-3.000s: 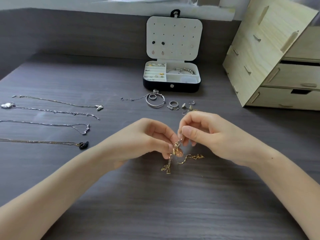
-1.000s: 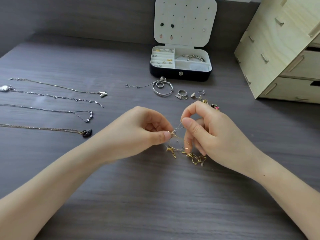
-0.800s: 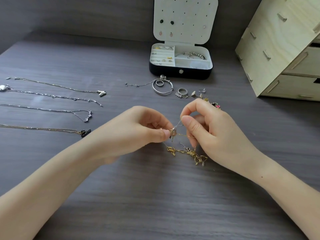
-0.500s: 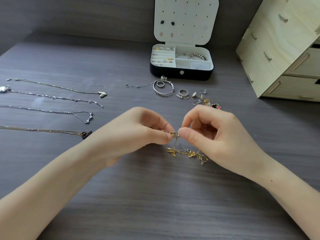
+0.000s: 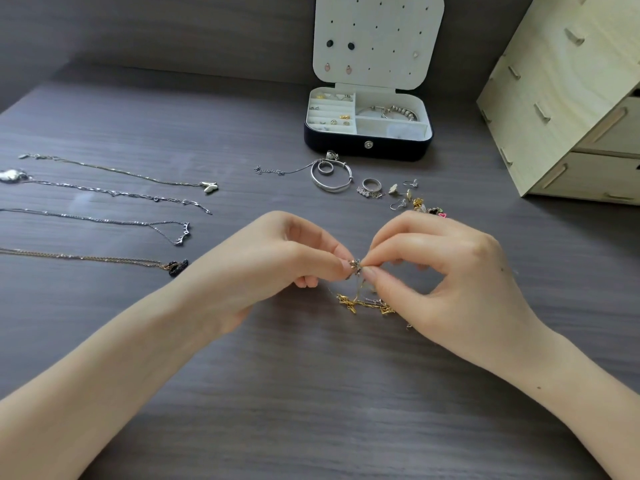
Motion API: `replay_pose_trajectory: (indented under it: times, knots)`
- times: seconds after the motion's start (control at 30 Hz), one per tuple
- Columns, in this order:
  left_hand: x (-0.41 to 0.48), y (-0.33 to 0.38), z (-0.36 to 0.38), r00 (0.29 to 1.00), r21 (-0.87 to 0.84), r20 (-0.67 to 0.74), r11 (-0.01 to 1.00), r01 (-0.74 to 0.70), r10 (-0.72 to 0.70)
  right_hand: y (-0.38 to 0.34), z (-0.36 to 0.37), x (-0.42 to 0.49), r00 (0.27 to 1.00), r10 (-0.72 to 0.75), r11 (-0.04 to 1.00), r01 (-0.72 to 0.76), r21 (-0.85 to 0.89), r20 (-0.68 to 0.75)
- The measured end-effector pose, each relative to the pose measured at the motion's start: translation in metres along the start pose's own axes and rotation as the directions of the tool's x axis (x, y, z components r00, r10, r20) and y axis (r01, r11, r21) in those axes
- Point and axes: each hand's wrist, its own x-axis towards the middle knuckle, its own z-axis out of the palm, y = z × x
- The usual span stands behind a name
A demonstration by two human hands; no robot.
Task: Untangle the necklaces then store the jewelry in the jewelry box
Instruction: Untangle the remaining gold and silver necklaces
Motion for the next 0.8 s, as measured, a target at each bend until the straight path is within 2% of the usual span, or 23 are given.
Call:
replay_pose_trajectory:
  times: [0.13, 0.37, 0.57, 0.8]
  knots:
    - [0.0001, -0.0012, 0.0017, 1.000, 0.043, -0.007, 0.999, 0.012, -0.011, -0.0007, -0.0039, 0.0009, 1.000, 0.012, 1.000, -0.011, 0.028, -0.014]
    - [0.0002, -0.0002, 0.0032, 1.000, 0.051, 0.009, 0.999, 0.009, -0.009, 0.0005, -0.0016, -0.0009, 0.974, 0.167, 0.970, -0.190, 0.154, 0.151]
    - [0.0006, -0.0012, 0.0054, 1.000, 0.061, -0.022, 0.998, -0.011, 0.012, -0.0031, 0.0028, -0.0007, 0.995, 0.068, 0.995, -0.073, 0.067, 0.080]
    - [0.0012, -0.0035, 0.0064, 0.998, 0.069, -0.052, 0.997, -0.026, 0.029, -0.0022, -0.0014, 0.0005, 0.998, 0.044, 0.996, -0.048, 0.081, 0.050]
